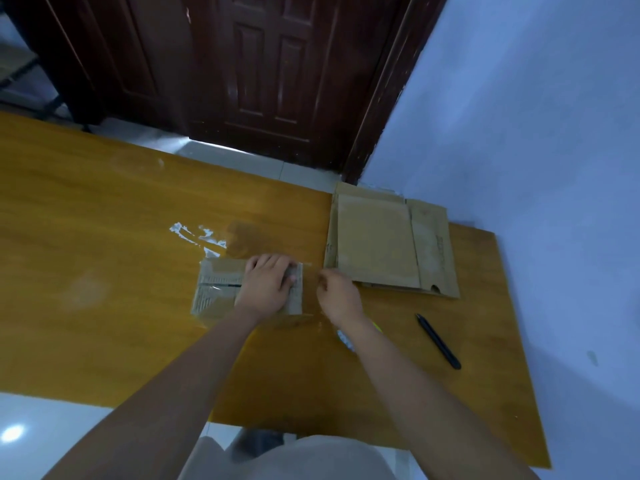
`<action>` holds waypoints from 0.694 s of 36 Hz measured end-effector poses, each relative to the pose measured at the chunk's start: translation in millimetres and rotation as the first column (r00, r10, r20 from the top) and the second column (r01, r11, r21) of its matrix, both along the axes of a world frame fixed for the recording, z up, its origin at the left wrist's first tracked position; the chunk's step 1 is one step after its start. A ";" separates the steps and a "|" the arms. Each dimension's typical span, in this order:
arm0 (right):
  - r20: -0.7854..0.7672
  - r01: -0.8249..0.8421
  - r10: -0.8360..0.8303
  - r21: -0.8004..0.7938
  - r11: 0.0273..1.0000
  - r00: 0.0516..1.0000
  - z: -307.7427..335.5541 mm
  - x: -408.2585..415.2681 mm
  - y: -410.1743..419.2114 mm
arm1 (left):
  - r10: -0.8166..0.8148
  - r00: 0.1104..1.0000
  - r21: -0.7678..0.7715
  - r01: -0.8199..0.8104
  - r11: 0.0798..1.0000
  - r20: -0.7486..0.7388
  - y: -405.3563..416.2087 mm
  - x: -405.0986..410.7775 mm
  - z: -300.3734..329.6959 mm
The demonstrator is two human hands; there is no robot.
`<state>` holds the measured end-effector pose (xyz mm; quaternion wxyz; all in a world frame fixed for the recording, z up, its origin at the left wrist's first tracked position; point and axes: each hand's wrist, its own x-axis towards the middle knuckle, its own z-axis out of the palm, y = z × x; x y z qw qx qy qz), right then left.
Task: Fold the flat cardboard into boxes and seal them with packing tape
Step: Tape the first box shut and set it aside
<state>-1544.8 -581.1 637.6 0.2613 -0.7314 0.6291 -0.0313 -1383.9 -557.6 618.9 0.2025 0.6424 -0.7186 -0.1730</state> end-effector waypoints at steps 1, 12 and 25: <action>0.029 0.056 -0.055 -0.037 0.998 0.998 2.1 -0.8 -4.0 | -0.001 1.000 -0.003 0.001 1.000 -0.003 0.4 0.1 0.6; -0.261 -0.327 0.310 -0.024 0.945 0.914 14.1 23.7 -41.2 | -0.002 1.000 -0.023 0.002 1.000 -0.013 -0.2 1.0 -1.9; -0.066 -0.046 0.045 -0.007 0.999 0.997 -0.5 21.0 -36.8 | 0.016 1.000 -0.078 -0.017 0.997 -0.011 -0.6 -1.3 -7.2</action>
